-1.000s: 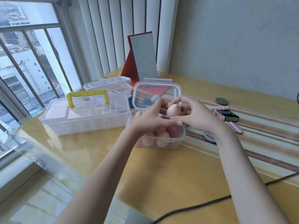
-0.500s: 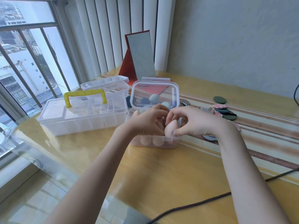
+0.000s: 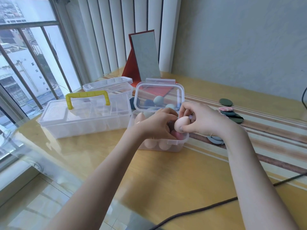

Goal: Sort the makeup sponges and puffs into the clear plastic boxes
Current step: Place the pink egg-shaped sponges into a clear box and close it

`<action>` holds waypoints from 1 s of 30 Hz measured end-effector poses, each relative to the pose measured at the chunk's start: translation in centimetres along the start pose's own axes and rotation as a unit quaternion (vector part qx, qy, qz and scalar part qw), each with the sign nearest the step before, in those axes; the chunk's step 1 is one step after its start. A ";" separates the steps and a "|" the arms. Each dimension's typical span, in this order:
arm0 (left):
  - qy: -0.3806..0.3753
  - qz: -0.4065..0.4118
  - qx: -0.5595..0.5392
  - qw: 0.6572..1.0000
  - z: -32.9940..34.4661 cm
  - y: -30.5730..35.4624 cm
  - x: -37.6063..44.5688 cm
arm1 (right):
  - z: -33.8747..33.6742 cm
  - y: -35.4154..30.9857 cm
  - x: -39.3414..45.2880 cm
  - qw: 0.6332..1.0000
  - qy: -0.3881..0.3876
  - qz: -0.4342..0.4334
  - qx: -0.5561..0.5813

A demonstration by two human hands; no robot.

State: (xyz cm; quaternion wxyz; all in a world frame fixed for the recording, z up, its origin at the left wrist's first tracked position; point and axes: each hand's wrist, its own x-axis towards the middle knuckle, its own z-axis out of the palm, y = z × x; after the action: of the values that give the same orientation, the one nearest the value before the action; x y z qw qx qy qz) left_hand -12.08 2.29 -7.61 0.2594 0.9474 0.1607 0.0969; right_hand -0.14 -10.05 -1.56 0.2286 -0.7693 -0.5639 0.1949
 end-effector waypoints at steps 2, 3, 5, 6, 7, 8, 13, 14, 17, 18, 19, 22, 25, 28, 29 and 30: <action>0.029 -0.001 -0.006 1.000 0.2 0.0 0.0 | -0.3 -0.2 -0.1 1.000 -0.010 -0.011 0.018; 0.045 -0.005 -0.011 0.999 0.2 0.1 -0.1 | -0.5 -0.3 -0.2 0.999 -0.023 -0.018 0.030; 0.072 -0.006 -0.018 0.997 0.1 0.3 -0.3 | -0.6 -0.4 -0.4 0.998 -0.056 -0.021 0.033; 0.078 -0.005 -0.018 0.997 0.0 0.5 -0.3 | -0.5 -0.5 -0.4 0.997 -0.065 -0.017 0.023; 0.083 -0.006 -0.018 0.996 -0.1 0.7 -0.4 | -0.2 -0.5 -0.4 0.998 -0.064 -0.012 0.011; 0.086 -0.008 -0.017 0.996 -0.2 0.8 -0.4 | 0.1 -0.6 -0.4 0.998 -0.059 -0.007 0.001; 0.075 -0.013 -0.021 0.997 -0.4 1.0 -0.7 | 0.9 -1.9 -0.3 0.992 -0.096 0.012 -0.081; 0.073 -0.012 -0.025 0.997 -0.5 1.0 -0.7 | 1.3 -2.0 -0.2 0.991 -0.091 0.016 -0.100; 0.063 -0.007 -0.027 0.998 -0.7 0.9 -0.9 | 2.6 -2.7 0.2 0.987 -0.051 0.037 -0.150; 0.059 -0.007 -0.026 0.998 -0.7 0.8 -0.9 | 3.0 -3.0 0.2 0.983 -0.045 0.045 -0.173; 0.057 -0.008 -0.024 0.998 -0.7 0.8 -1.0 | 3.2 -3.3 0.2 0.978 -0.044 0.049 -0.197; 0.056 -0.012 -0.005 0.998 -0.7 0.8 -1.0 | 3.1 -3.4 0.4 0.969 -0.050 0.053 -0.234; 0.040 -0.022 0.029 0.999 -0.8 0.7 -1.1 | 2.4 -3.0 0.6 0.965 -0.121 0.056 -0.225; 0.029 -0.025 0.058 0.998 -1.0 0.7 -1.0 | 1.4 -2.3 0.5 0.973 -0.179 0.052 -0.134; 0.030 -0.021 0.062 0.997 -1.1 0.9 -1.0 | 1.3 -2.1 0.6 0.976 -0.175 0.049 -0.120; 0.028 -0.020 0.067 0.997 -1.2 1.1 -1.0 | 1.4 -2.0 0.7 0.977 -0.165 0.046 -0.129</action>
State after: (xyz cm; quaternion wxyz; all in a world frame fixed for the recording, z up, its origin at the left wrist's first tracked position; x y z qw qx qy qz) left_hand -13.03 1.63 -6.15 0.1925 0.9562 0.1928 0.1075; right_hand -2.28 -8.69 -1.57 0.0222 -0.7748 -0.5780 0.2552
